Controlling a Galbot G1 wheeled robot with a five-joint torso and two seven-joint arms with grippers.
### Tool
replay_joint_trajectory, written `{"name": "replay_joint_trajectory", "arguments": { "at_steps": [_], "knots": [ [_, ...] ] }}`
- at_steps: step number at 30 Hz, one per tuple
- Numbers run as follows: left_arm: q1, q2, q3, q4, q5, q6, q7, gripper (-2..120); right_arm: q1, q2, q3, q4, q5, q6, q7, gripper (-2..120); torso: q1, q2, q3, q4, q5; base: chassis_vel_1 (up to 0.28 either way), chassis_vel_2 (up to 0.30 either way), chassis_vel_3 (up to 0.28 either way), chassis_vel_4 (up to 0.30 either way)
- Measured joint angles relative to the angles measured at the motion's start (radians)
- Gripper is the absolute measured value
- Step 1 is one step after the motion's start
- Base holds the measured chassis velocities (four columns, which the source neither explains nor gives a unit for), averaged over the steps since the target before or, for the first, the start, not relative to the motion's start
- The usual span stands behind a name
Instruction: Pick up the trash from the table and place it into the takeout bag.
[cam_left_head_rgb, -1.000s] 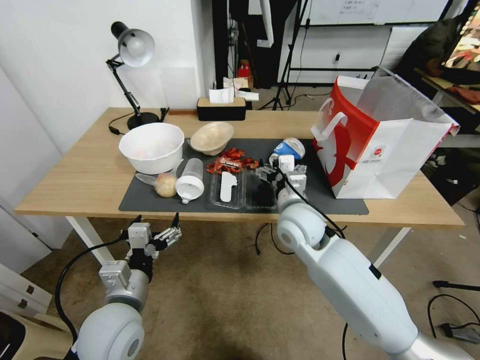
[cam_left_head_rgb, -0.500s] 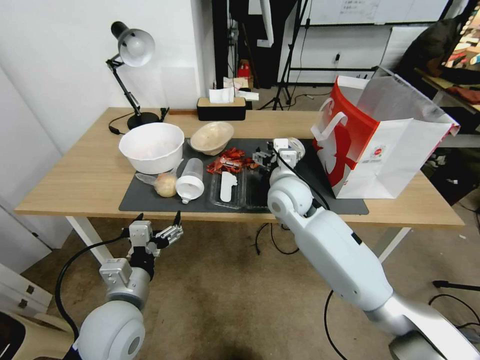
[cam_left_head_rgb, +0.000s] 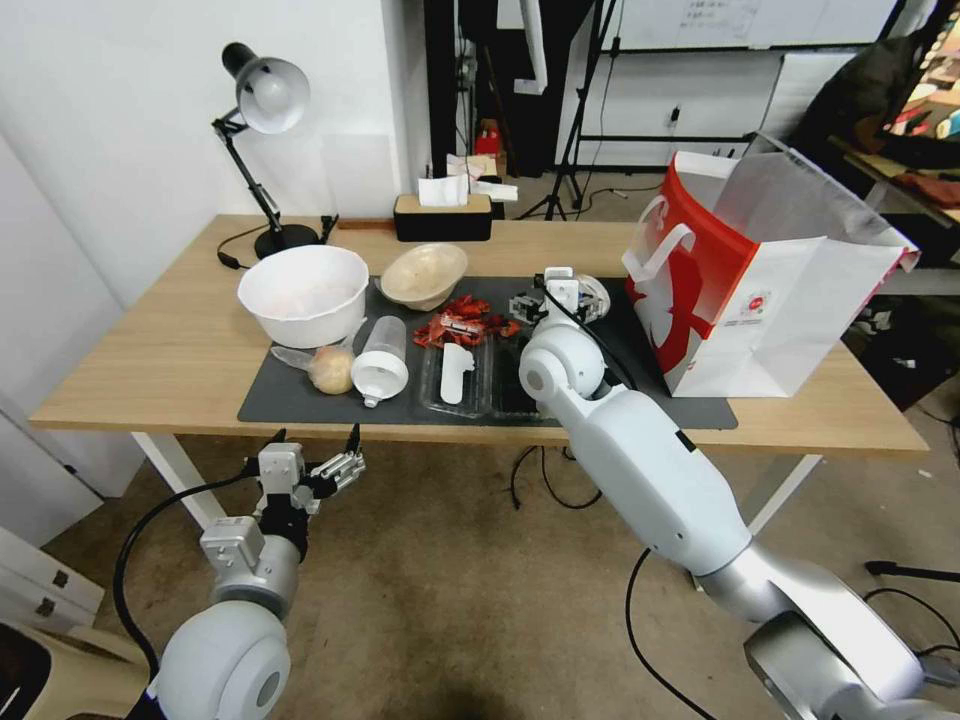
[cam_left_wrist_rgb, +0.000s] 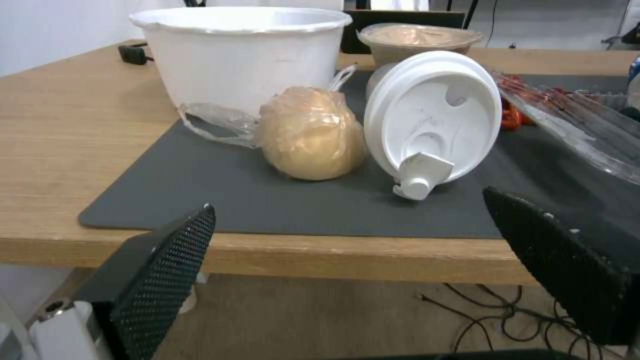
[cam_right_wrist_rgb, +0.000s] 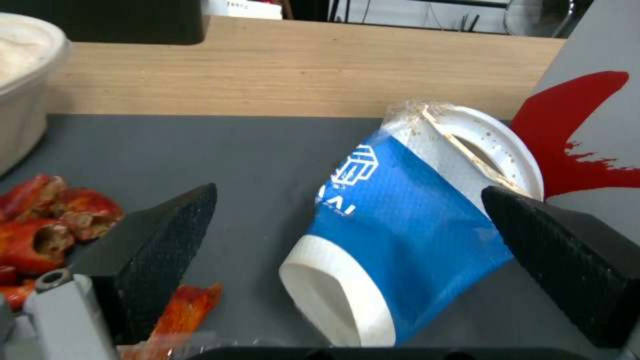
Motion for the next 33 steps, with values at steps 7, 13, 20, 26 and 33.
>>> {"name": "replay_joint_trajectory", "arguments": {
  "at_steps": [7,13,20,26,33],
  "knots": [
    [0.002,-0.001,0.002,0.0,0.0,0.0,0.0,100,0.02,0.015,-0.001,-0.042,0.005,-0.007,0.001,100,0.0,0.0,0.0,0.0,-0.0001,0.0,0.0,0.0,0.0],
    [0.008,0.0,-0.001,-0.007,0.001,-0.001,-0.001,100,0.026,0.033,-0.002,-0.067,0.006,-0.008,0.004,100,0.0,0.0,0.0,0.0,0.0001,0.0,0.0,0.0,0.0],
    [0.015,0.0,-0.004,-0.014,0.002,-0.002,-0.001,100,0.026,0.038,-0.002,-0.071,0.007,-0.013,0.013,100,0.0,0.0,0.0,0.0001,0.0,0.0,0.0,0.0,0.0],
    [0.018,-0.001,-0.004,-0.015,0.004,-0.002,-0.001,100,0.021,0.039,0.001,-0.076,0.006,-0.015,0.02,100,0.0,0.0,0.0,0.0,0.0,0.0,0.0,0.0,0.0],
    [0.019,-0.001,-0.003,-0.018,0.003,-0.002,-0.001,100,0.016,0.037,0.004,-0.081,0.003,-0.016,0.02,100,0.0,0.0,0.0,0.0,0.0001,0.0,0.0,0.0,0.0]
  ]
}}
